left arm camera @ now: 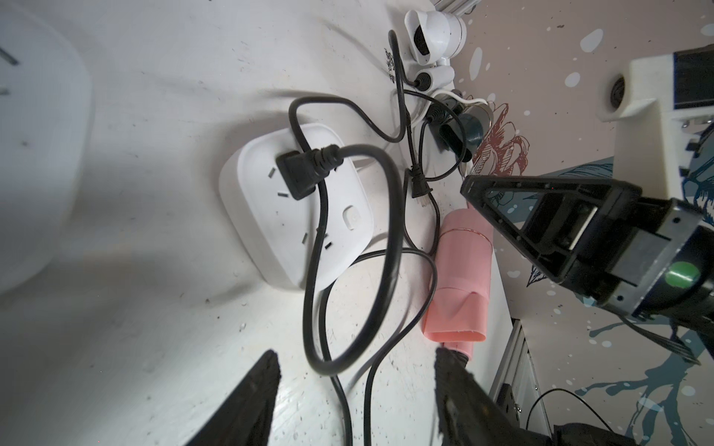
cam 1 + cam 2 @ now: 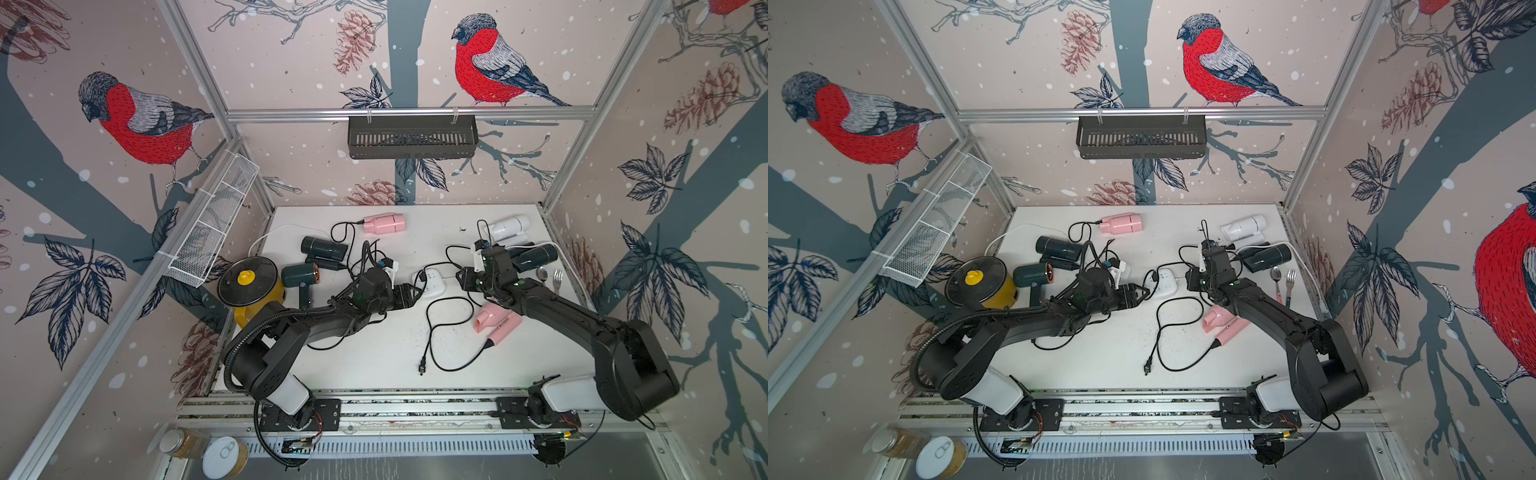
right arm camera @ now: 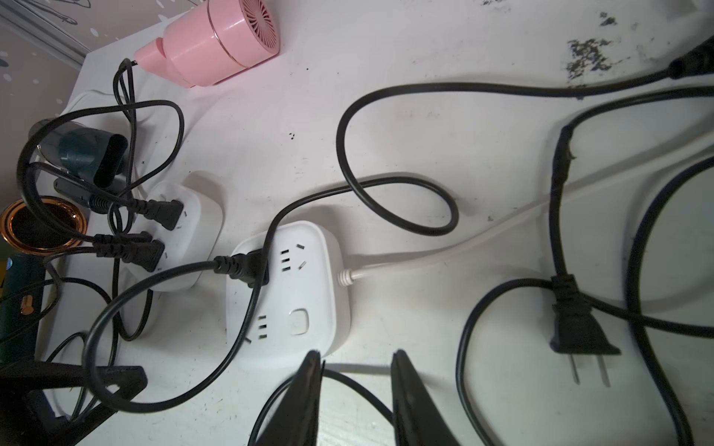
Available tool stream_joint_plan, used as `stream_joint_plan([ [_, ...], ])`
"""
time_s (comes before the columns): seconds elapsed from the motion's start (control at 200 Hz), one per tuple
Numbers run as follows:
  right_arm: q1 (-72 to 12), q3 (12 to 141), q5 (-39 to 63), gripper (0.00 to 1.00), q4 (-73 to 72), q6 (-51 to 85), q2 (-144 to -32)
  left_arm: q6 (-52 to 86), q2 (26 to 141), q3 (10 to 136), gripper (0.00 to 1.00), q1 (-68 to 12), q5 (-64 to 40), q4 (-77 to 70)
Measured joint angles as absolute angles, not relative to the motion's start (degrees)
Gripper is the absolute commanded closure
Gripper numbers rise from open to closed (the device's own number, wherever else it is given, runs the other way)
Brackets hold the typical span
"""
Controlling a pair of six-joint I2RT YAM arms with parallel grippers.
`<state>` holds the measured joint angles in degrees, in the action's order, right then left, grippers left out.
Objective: Charge the blow dryers
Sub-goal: Insert the plug into the socket, then adjust the charging cable at the center of the board.
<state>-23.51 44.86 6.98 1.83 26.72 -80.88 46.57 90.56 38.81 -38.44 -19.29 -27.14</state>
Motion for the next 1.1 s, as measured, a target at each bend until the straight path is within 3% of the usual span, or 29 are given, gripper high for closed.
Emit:
stream_joint_plan([
  [0.2, -22.02, 50.41, 3.73, 0.61, 2.17, 22.06, -87.39, 46.26, 91.85, 41.08, 0.43, -38.44, -19.35, -25.87],
  [0.36, -21.98, 55.75, 2.28, 0.45, 3.44, 17.67, -94.83, 46.26, 92.49, 41.47, 0.44, -38.44, -20.40, -24.64],
  [0.54, -22.81, 58.96, 0.49, 0.45, 4.34, 14.68, -100.25, 46.33, 92.33, 42.44, 0.47, -38.30, -22.26, -23.33],
  [0.615, -22.94, 60.55, -1.08, 0.52, 4.49, 13.76, -102.98, 46.63, 92.25, 42.59, 0.48, -37.82, -23.07, -23.57],
  [0.755, -23.42, 63.72, -5.17, 0.84, 4.56, 13.28, -106.17, 48.45, 92.12, 41.87, 0.48, -36.58, -25.96, -25.61],
  [0.83, -24.82, 65.73, -7.66, 0.95, 4.60, 13.04, -106.21, 49.56, 91.59, 41.25, 0.48, -36.14, -27.18, -26.37],
  [1.101, -27.90, 68.36, -9.32, 0.97, 8.54, 12.01, -95.64, 49.21, 88.14, 41.15, 0.48, -35.40, -26.57, -25.04],
])
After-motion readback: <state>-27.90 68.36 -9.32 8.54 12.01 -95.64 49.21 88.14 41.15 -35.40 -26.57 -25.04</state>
